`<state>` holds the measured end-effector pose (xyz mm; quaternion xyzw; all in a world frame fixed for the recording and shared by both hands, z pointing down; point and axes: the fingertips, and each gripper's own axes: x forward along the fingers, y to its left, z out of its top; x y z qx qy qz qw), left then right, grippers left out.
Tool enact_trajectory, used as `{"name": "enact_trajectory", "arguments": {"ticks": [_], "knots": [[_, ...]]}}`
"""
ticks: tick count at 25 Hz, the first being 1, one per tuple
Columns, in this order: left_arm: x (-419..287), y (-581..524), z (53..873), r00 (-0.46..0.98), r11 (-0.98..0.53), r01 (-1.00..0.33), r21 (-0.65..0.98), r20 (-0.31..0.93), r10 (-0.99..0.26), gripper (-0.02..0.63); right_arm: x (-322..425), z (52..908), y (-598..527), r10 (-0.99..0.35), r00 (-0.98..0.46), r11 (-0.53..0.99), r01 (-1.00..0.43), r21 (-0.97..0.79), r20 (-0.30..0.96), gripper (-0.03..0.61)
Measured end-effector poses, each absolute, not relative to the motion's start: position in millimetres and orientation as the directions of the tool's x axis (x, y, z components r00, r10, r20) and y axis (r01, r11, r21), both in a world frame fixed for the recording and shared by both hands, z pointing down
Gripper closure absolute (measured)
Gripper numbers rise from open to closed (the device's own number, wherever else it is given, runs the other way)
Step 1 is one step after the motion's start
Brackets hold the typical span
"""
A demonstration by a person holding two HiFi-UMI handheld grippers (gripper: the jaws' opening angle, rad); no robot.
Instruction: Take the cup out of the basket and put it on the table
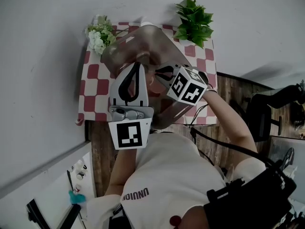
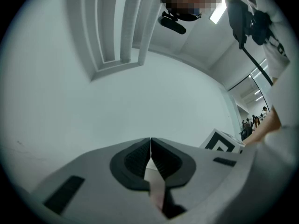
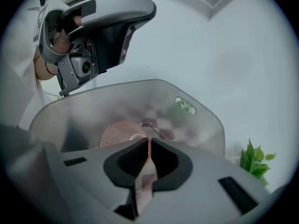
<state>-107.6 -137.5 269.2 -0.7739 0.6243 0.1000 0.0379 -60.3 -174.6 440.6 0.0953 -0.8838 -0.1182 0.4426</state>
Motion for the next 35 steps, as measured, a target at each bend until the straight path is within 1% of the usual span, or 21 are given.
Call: {"name": "enact_trajectory", "arguments": {"ticks": [21,35], "knots": [[-114,-137,268,0.199,-0.216,-0.974,0.067,-0.203,-0.959,0.598,-50,403,-180,-0.367,-0.648,0.927,-0.2,0.316,0.668,0.543],[-106,-138,267,0.229,-0.243,-0.969,0.052,-0.195,-0.954,0.598,-35,378,-185,-0.454,-0.683,0.891,-0.343,0.298,0.572,0.543]]}}
